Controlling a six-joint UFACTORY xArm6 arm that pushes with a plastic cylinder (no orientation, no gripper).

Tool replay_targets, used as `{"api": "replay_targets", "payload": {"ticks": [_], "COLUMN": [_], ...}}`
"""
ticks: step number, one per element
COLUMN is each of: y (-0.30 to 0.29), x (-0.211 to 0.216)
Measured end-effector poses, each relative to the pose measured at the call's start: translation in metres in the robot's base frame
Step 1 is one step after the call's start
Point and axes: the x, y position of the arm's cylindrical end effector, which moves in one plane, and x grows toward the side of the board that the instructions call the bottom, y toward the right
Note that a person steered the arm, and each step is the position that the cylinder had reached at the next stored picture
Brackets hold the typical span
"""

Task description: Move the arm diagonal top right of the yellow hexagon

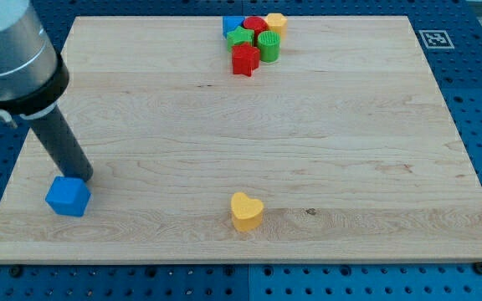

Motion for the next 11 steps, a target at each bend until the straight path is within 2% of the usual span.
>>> {"api": "replay_targets", "payload": {"ticks": [2, 3, 5, 6, 7, 8, 9, 10, 11], "y": [0.013, 0.086, 0.282, 0.382, 0.422, 0.403, 0.359, 0.322, 0.251], "x": [0.018, -0.014, -0.069, -0.127, -0.198, -0.262, -0.315, -0.335, -0.334]}}
